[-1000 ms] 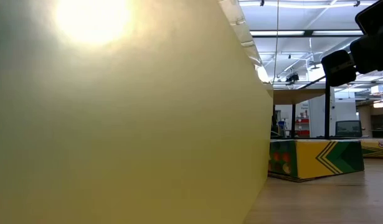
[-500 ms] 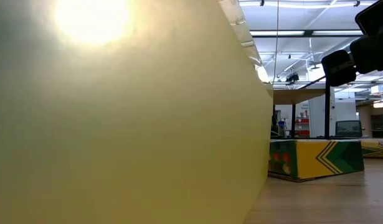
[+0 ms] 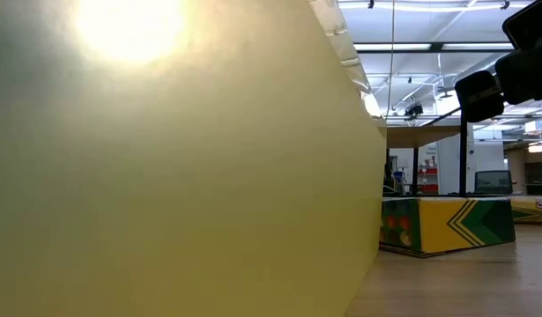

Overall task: Pick & Place Office Desk Supplies
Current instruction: Put the blue rubberband into the blue bin

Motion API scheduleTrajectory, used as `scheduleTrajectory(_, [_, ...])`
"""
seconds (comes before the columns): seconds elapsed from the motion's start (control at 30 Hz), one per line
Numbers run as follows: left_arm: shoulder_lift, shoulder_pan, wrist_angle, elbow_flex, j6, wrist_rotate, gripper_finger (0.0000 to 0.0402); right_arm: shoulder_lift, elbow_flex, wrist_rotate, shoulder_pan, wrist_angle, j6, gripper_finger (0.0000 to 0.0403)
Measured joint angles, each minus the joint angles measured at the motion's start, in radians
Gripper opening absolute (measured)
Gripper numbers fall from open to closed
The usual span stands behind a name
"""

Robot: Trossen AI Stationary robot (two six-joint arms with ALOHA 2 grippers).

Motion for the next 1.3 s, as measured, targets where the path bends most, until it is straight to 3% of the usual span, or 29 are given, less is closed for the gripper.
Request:
scheduleTrajectory(1.1, [0.0,0.0,-0.04,0.0,0.003,0.0,0.0127,0.0,0.0,0.0,0.0,0.0,0.0,0.0008])
scheduleTrajectory(1.3, [0.0,0.0,-0.04,0.0,0.002,0.0,0.0127,0.0,0.0,0.0,0.0,0.0,-0.136,0.0008])
